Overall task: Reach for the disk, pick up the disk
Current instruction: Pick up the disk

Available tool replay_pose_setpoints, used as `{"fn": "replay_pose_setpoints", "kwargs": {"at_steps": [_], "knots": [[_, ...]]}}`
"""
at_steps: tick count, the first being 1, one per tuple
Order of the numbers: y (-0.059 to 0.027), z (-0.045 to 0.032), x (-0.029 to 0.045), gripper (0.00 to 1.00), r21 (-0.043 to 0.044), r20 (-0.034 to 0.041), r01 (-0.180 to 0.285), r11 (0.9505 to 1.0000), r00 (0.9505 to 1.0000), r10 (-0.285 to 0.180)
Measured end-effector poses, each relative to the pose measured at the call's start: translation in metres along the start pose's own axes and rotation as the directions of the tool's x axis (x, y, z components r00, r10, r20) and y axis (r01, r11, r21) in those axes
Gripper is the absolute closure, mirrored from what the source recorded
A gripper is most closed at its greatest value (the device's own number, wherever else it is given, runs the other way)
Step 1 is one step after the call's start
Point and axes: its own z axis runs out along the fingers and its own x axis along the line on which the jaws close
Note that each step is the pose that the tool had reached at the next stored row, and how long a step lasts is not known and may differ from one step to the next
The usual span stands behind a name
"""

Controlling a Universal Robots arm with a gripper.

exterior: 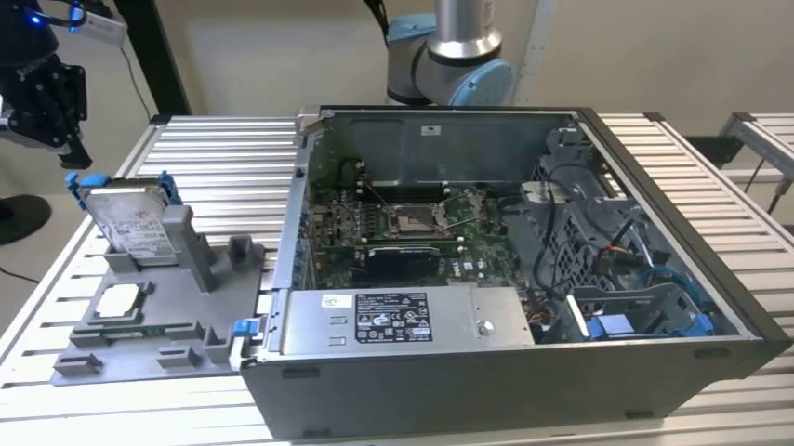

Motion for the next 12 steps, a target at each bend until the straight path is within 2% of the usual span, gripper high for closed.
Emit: {"fn": "replay_pose_setpoints", "kwargs": {"at_steps": [6, 7, 12], "knots": [[0.0000, 0.0000, 0.0000, 1.00, 0.0000, 0.0000, 0.004, 1.0000, 1.0000, -0.004], [0.0000, 0.0000, 0.0000, 0.00, 0.0000, 0.0000, 0.005, 1.0000, 1.0000, -0.005], [0.0000, 0.0000, 0.0000, 0.00, 0.0000, -0.0001, 0.008, 1.0000, 1.0000, -0.008]]}}
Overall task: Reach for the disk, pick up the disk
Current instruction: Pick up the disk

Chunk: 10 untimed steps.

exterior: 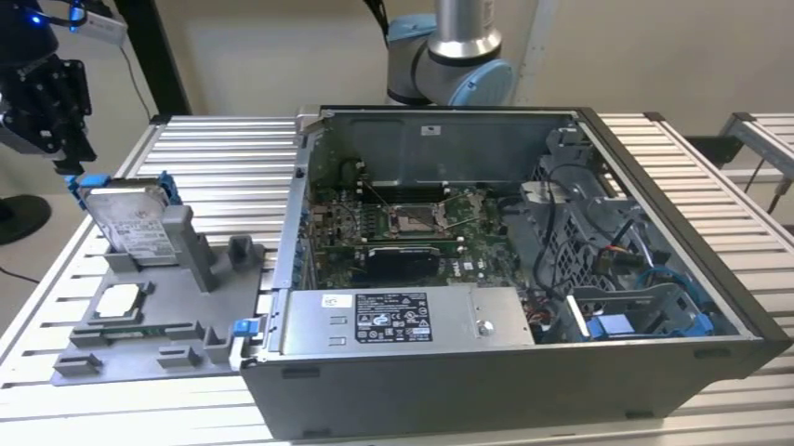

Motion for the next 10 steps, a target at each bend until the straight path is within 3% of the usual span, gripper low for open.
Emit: {"fn": "replay_pose_setpoints", "kwargs": {"at_steps": [10], "knots": [[-0.0001, 0.0005, -0.0001, 0.00, 0.0001, 0.0000, 0.005, 1.0000, 1.0000, -0.005]]}}
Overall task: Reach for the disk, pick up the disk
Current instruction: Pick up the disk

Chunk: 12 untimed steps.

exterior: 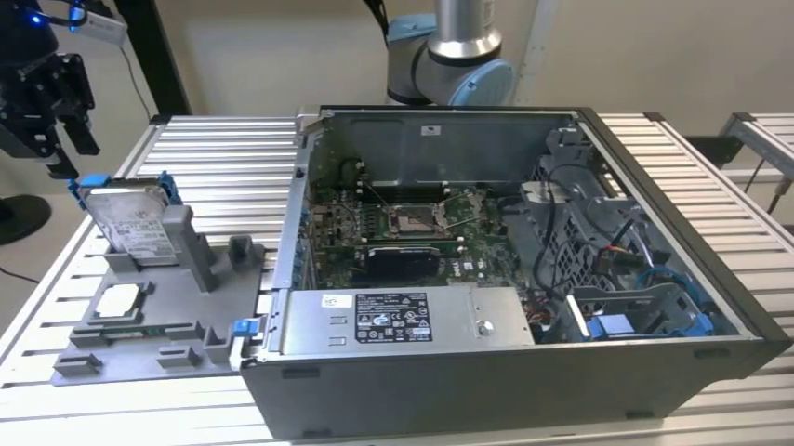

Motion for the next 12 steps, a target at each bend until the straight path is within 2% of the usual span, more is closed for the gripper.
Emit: {"fn": "replay_pose_setpoints", "kwargs": {"at_steps": [12], "knots": [[-0.0026, 0.0206, -0.0009, 0.00, 0.0001, 0.0000, 0.000, 1.0000, 1.0000, 0.000]]}}
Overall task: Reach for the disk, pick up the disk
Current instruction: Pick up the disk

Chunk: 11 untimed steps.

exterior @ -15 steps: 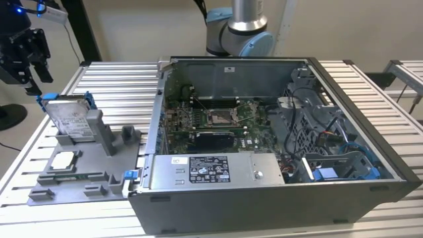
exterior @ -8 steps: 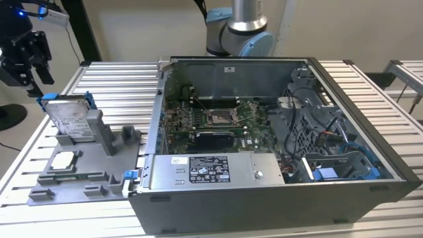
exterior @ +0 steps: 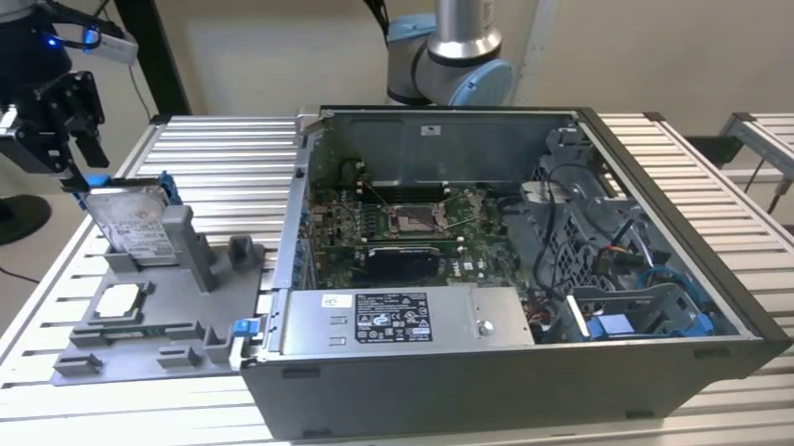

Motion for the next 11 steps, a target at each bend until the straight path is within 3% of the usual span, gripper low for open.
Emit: {"fn": "replay_pose_setpoints", "kwargs": {"at_steps": [11], "knots": [[-0.0029, 0.0127, -0.0001, 0.00, -0.0005, -0.0002, 0.000, 1.0000, 1.0000, 0.000]]}}
